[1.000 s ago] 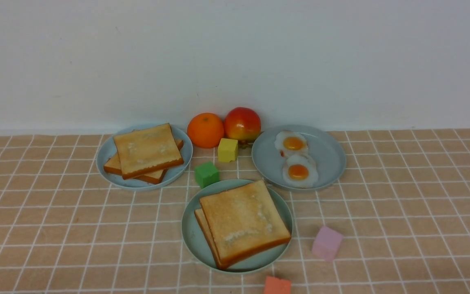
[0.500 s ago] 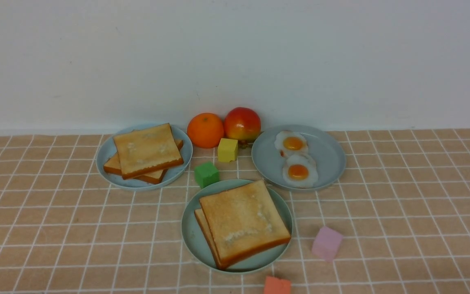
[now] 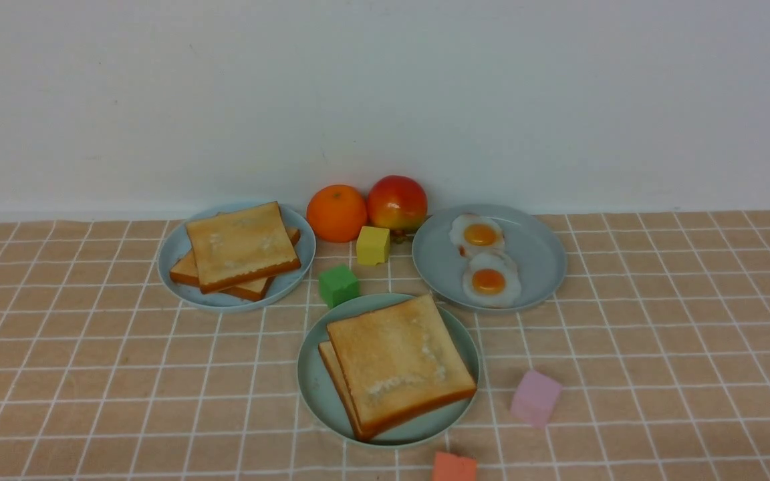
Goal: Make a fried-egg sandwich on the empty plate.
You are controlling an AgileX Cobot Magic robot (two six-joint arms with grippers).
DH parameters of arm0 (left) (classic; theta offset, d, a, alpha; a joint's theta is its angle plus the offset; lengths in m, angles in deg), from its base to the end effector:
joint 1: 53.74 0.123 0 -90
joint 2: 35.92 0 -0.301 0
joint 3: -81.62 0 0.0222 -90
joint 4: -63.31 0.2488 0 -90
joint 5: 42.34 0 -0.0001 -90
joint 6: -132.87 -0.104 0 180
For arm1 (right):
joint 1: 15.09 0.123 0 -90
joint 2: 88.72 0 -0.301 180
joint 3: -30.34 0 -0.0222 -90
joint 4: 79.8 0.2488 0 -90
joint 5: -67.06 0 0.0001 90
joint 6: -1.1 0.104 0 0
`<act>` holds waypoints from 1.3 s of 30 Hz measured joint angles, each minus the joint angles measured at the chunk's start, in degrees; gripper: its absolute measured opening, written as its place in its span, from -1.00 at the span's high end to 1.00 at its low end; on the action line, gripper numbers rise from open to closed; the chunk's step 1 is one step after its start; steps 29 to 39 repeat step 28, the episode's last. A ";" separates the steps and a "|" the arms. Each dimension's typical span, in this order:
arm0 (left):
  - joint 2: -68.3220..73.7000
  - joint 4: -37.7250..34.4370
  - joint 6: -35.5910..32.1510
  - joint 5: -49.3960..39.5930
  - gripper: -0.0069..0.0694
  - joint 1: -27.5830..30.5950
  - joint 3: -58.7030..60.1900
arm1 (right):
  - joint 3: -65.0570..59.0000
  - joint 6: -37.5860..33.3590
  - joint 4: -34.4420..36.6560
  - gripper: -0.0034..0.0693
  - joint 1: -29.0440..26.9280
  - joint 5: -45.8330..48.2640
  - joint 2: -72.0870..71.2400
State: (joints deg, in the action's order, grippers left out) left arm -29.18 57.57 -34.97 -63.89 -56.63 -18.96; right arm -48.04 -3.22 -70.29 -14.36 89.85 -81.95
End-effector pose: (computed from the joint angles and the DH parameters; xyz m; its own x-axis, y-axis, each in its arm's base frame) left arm 0.0466 -0.0062 0.1656 -0.3139 -0.2851 -0.9057 -0.0095 0.9548 -0.2972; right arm 0.0459 0.0073 0.1701 -0.3081 0.0737 -0.9485 -0.0499 0.9944 0.0934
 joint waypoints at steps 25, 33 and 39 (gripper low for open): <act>0.00 0.00 0.00 0.00 0.75 0.00 0.00 | 0.00 0.00 0.00 0.67 0.00 0.00 0.00; 0.00 0.00 0.00 0.00 0.74 0.00 0.00 | 0.00 0.00 0.00 0.67 0.00 0.00 0.00; 0.00 0.00 0.00 0.00 0.74 0.00 0.00 | 0.00 0.00 0.00 0.67 0.00 0.00 0.00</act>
